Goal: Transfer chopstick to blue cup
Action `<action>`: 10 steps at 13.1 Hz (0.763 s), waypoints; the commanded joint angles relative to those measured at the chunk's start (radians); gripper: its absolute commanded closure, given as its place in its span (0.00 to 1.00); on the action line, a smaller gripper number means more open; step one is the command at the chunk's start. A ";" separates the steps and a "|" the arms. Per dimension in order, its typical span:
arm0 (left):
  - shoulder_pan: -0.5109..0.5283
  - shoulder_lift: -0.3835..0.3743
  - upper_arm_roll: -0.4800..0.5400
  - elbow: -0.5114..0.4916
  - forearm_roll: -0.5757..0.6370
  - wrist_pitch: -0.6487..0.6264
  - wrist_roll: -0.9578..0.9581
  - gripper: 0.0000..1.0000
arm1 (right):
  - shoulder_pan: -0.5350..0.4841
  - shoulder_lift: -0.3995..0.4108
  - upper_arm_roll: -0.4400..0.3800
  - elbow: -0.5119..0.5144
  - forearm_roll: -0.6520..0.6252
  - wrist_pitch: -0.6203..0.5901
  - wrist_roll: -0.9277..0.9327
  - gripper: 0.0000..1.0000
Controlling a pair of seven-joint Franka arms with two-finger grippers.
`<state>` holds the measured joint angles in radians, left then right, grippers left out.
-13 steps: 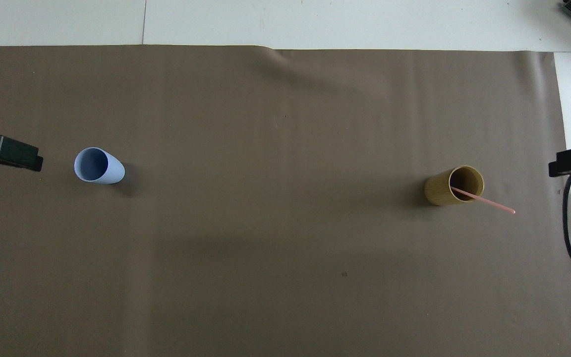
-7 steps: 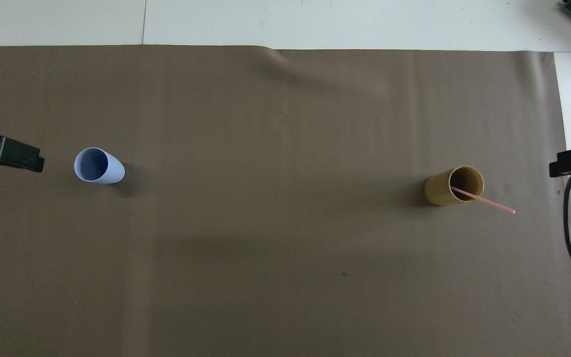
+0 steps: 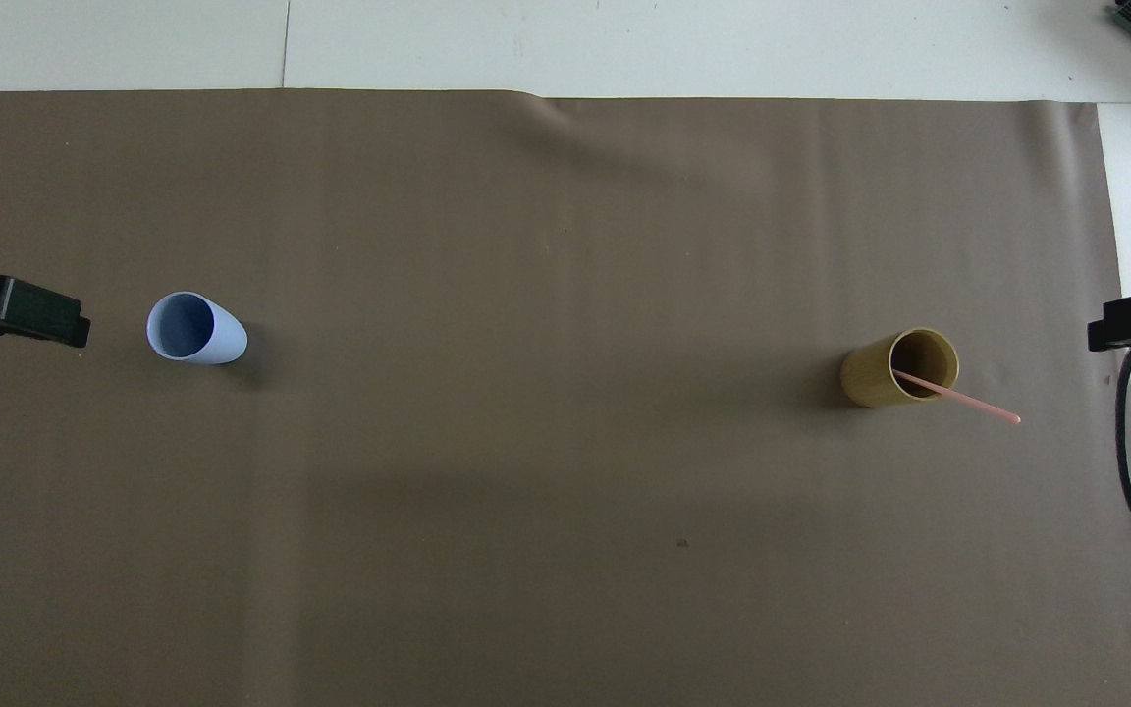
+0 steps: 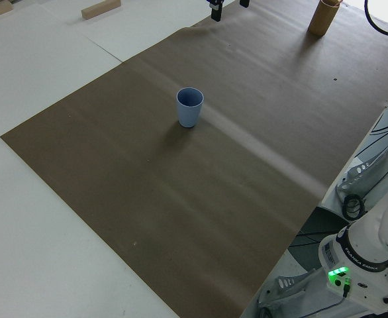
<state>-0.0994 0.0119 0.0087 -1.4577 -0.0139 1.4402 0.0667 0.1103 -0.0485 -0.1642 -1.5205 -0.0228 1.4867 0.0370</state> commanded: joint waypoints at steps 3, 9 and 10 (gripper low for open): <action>-0.006 -0.027 0.002 -0.035 0.006 0.017 -0.015 0.00 | -0.012 -0.025 0.005 -0.027 0.007 -0.005 -0.017 0.00; -0.006 -0.029 0.002 -0.038 0.006 0.017 0.001 0.00 | -0.012 -0.027 0.005 -0.032 0.007 -0.006 -0.017 0.00; -0.006 -0.029 0.002 -0.041 0.005 0.019 -0.001 0.00 | -0.008 -0.027 0.005 -0.029 0.007 -0.006 -0.017 0.00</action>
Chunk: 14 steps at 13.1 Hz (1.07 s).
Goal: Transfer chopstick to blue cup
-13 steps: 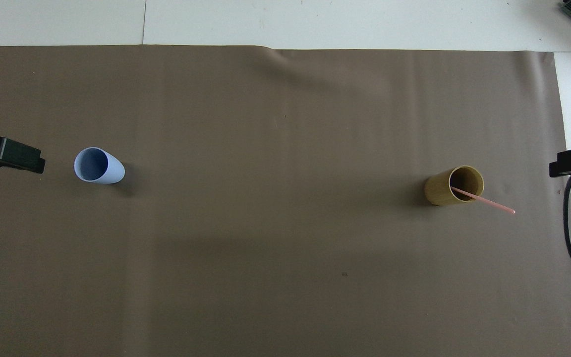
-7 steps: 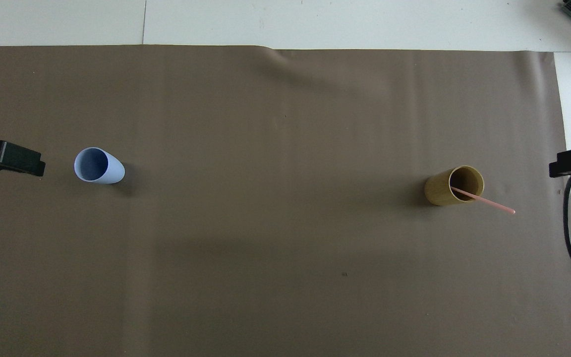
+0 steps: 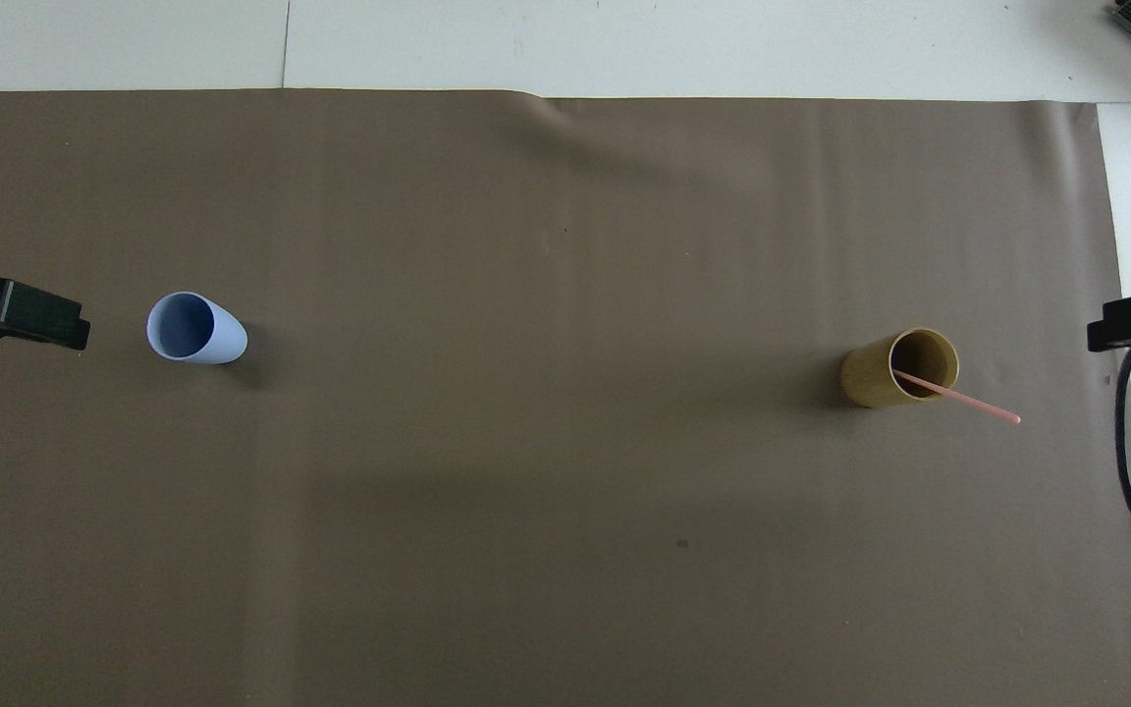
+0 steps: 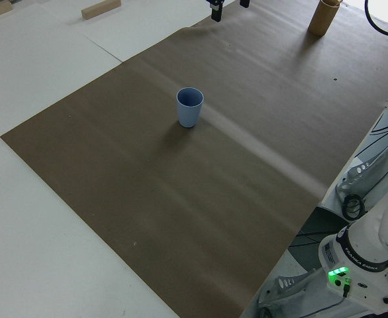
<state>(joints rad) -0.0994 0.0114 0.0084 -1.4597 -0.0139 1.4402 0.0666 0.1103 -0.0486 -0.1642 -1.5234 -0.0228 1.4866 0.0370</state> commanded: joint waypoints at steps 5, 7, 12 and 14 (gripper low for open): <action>-0.008 -0.063 0.001 -0.103 0.003 0.068 -0.001 0.00 | 0.006 -0.028 0.008 -0.033 0.004 -0.002 -0.019 0.00; -0.010 -0.064 0.001 -0.103 0.003 0.071 -0.001 0.00 | 0.005 -0.060 0.006 -0.084 0.006 0.007 -0.026 0.00; -0.003 -0.065 0.002 -0.165 0.003 0.144 -0.001 0.00 | 0.005 -0.070 0.008 -0.100 0.007 0.006 -0.026 0.00; 0.007 -0.056 0.004 -0.200 0.002 0.204 0.001 0.00 | 0.005 -0.070 0.008 -0.100 0.007 0.006 -0.028 0.00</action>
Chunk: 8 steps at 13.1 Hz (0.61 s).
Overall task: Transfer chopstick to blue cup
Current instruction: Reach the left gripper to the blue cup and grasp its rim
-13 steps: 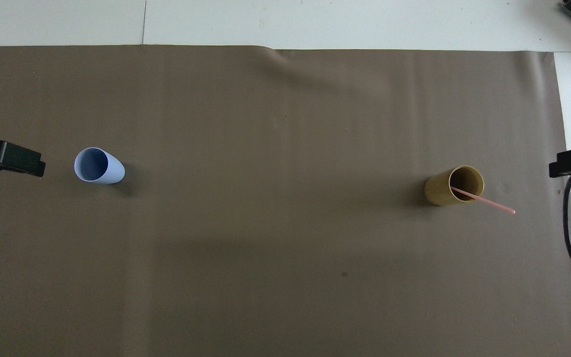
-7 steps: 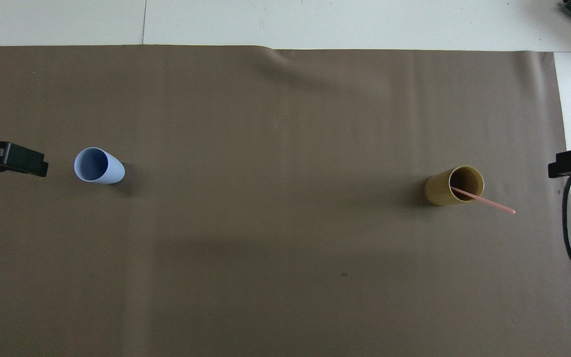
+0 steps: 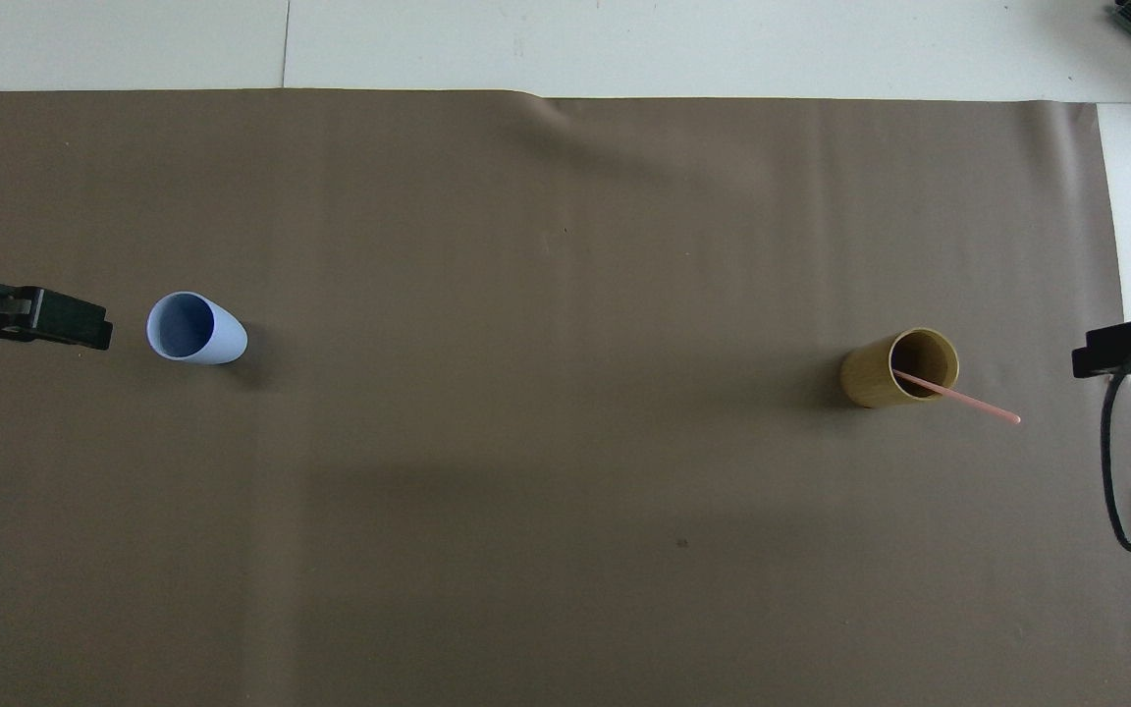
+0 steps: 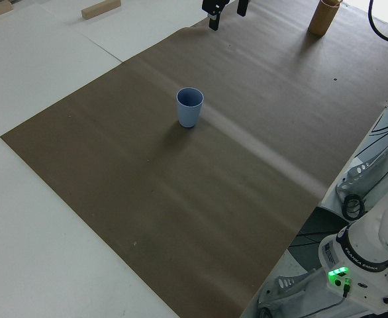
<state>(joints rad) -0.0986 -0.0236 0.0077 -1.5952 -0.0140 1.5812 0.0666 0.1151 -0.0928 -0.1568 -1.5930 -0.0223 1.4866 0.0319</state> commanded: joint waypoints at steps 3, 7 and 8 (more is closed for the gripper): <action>0.066 -0.007 0.005 -0.158 -0.001 0.196 0.065 0.00 | 0.000 -0.025 0.000 -0.033 0.007 0.006 -0.026 0.00; 0.108 0.051 0.005 -0.245 -0.003 0.351 0.147 0.00 | 0.000 -0.025 0.000 -0.033 0.008 0.004 -0.026 0.00; 0.109 0.082 0.005 -0.246 -0.003 0.387 0.147 0.00 | 0.000 -0.025 0.000 -0.033 0.007 0.004 -0.026 0.00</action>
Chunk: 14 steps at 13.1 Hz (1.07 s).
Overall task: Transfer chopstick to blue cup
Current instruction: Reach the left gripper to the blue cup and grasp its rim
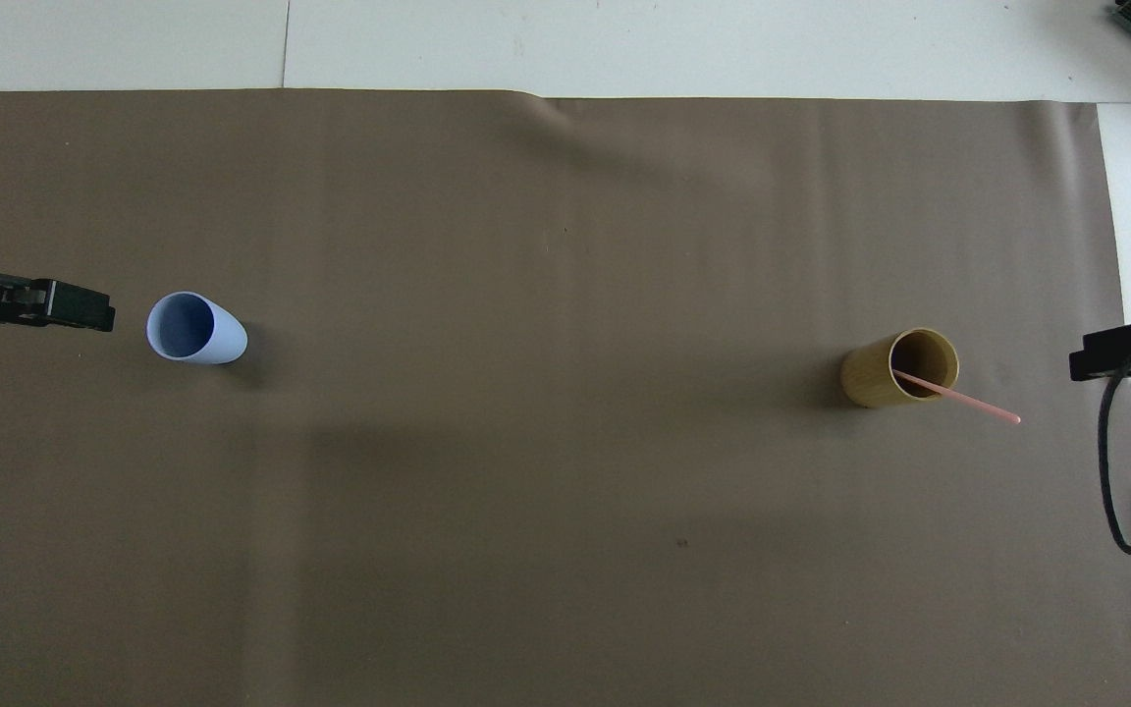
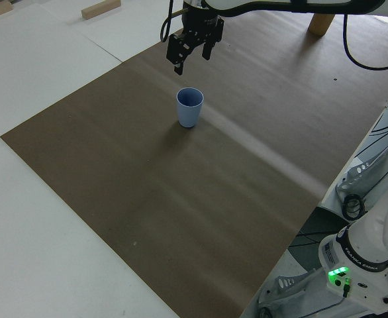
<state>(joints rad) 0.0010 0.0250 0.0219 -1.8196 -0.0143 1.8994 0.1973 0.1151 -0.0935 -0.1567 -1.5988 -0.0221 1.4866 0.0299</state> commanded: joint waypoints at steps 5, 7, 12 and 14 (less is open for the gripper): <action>0.024 0.165 -0.011 -0.021 -0.003 0.202 0.024 0.00 | 0.000 -0.026 0.000 -0.033 0.008 0.006 -0.042 0.00; 0.031 0.185 -0.010 -0.033 -0.045 0.227 0.047 0.00 | -0.002 -0.026 0.000 -0.036 0.008 0.004 -0.074 0.00; 0.033 0.190 -0.011 -0.127 -0.061 0.308 0.077 0.00 | -0.002 -0.035 0.000 -0.047 0.008 0.006 -0.081 0.00; 0.033 0.188 -0.011 -0.162 -0.061 0.329 0.079 0.05 | -0.002 -0.035 0.000 -0.047 0.008 0.006 -0.081 0.00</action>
<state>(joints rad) 0.0204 0.2264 0.0192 -1.9306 -0.0596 2.1830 0.2513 0.1151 -0.0986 -0.1569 -1.6136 -0.0220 1.4866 -0.0292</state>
